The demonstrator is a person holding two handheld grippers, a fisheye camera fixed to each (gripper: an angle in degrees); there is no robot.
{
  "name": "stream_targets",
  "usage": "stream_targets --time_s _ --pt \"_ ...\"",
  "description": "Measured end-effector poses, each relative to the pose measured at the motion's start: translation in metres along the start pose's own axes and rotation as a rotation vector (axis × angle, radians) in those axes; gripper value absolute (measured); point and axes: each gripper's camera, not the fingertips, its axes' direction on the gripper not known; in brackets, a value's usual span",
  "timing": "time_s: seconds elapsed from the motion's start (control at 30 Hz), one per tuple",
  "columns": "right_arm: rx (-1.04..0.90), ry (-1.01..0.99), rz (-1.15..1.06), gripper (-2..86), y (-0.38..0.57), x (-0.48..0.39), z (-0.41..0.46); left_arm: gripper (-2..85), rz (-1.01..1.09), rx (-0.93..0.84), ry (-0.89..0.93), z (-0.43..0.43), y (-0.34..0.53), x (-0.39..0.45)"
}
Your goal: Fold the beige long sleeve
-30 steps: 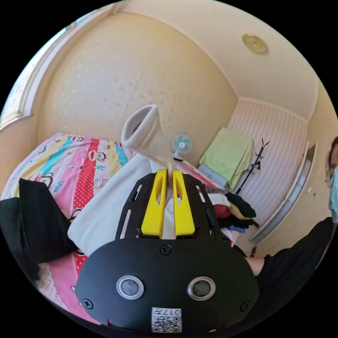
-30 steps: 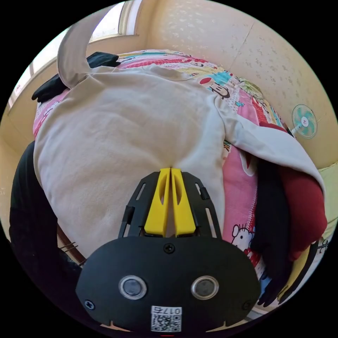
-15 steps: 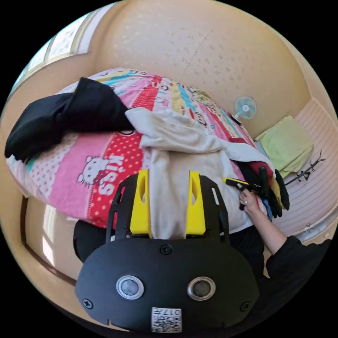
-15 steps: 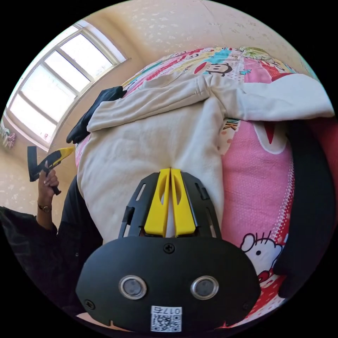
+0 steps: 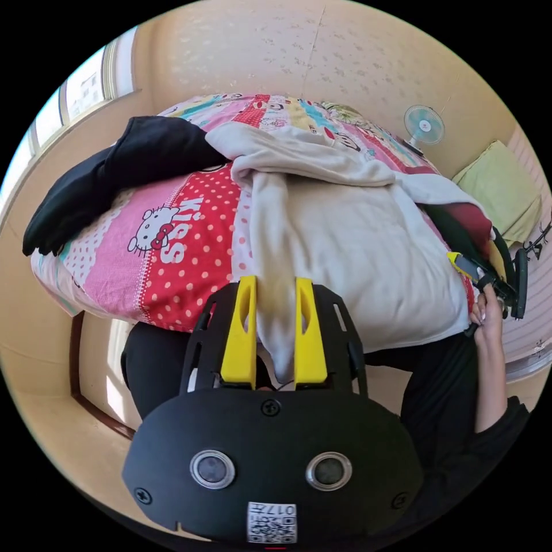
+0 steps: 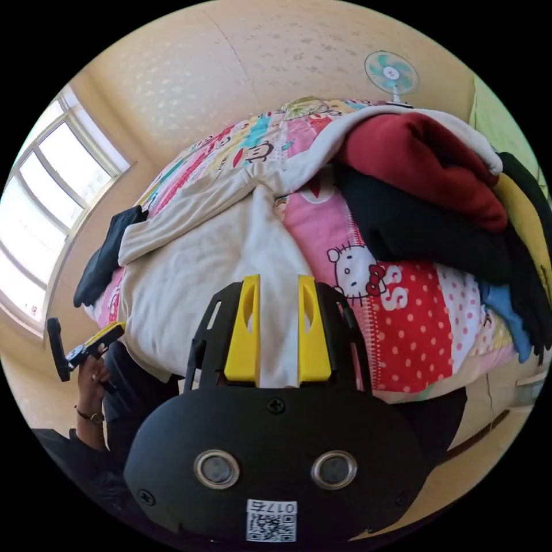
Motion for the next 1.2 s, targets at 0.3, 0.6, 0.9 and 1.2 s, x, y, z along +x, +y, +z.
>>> stream_targets --time_s 0.3,0.6,0.9,1.2 --pt "-0.274 0.014 -0.293 2.4 -0.004 -0.019 -0.046 3.4 -0.024 -0.158 0.256 -0.022 0.002 -0.044" --pt "-0.119 -0.406 0.011 3.6 -0.036 0.069 -0.123 11.0 -0.094 -0.121 0.111 -0.072 -0.010 -0.046" --pt "0.166 -0.587 0.403 8.9 -0.171 0.174 -0.209 11.8 0.125 -0.028 0.266 -0.037 -0.091 0.022" --pt "0.121 -0.501 0.746 10.5 -0.209 0.202 -0.143 12.3 0.246 0.101 0.049 -0.002 -0.056 0.043"
